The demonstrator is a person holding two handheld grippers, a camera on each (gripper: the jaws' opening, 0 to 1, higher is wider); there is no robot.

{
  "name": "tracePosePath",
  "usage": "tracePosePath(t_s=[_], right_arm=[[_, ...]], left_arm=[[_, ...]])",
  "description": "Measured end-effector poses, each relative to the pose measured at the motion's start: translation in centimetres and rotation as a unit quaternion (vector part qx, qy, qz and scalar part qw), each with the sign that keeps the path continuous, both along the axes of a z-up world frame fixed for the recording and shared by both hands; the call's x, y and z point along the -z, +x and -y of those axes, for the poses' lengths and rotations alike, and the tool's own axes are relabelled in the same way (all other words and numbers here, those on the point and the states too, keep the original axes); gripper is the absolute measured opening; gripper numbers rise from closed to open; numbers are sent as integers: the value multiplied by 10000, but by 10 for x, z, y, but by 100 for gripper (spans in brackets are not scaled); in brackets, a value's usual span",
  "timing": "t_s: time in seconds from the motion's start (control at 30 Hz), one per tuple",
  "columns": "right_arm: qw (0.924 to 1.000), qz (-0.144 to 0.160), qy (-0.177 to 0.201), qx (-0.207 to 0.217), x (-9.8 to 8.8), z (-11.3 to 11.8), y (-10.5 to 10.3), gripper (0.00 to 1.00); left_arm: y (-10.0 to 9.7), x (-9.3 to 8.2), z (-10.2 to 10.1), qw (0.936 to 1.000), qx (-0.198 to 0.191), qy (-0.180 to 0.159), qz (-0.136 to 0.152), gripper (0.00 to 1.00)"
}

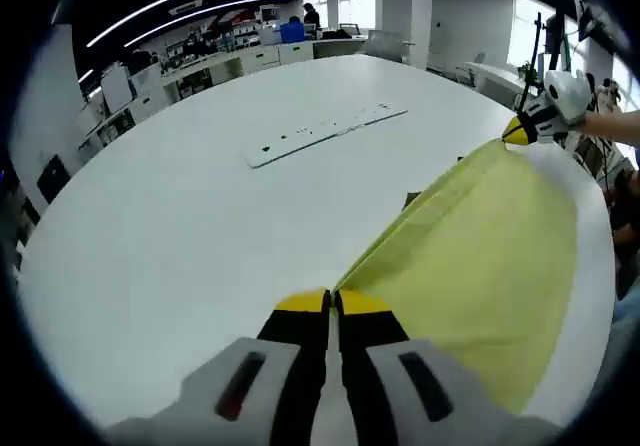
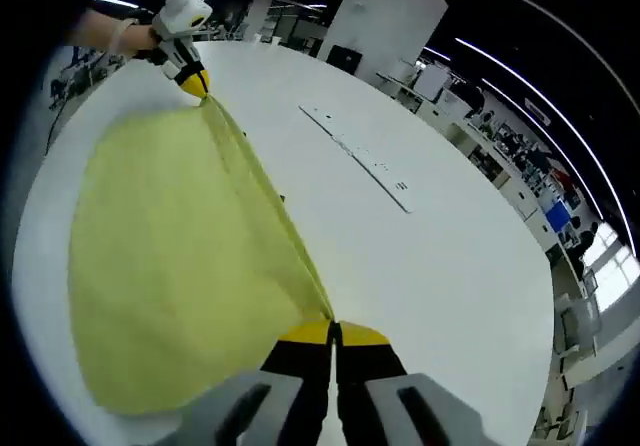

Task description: Fold the garment on the visible template until the final outline fits inside the template.

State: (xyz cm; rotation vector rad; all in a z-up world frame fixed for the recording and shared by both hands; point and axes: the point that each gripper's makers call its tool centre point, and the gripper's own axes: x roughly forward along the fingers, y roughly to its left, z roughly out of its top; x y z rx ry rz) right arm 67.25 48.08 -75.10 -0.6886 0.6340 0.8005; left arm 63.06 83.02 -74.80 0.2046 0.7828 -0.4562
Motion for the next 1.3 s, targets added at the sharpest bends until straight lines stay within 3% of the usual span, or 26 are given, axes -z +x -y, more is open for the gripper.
tracePosePath(t_s=[0.67,0.73,0.83,0.9,0.97,1.03,1.1,1.3], right_arm=[[10000,-34,-16,44,7,-2,-2,0],[9999,-60,142,29,5,-4,-4,3],[9990,-141,412,103,6,-5,-7,18],[9967,-263,764,92,3,-12,-13,26],[9961,-247,839,150,-1,-12,-15,33],[9949,-231,969,178,-4,-12,-17,37],[9922,-331,1173,265,-6,-14,-21,39],[9840,-514,1654,415,-16,-16,-28,51]], left_arm=[[-3,1,1,9998,-184,-68,14,2],[-3,0,-1,9998,-167,-15,64,14],[-5,-2,-1,9998,37,72,199,37],[-8,-5,1,9996,108,-28,249,42],[-10,-8,5,9993,175,-181,280,46],[-12,-13,9,9984,360,-222,380,52],[-15,-14,14,9979,455,-363,295,61],[-20,-27,22,9948,631,-715,349,70]])
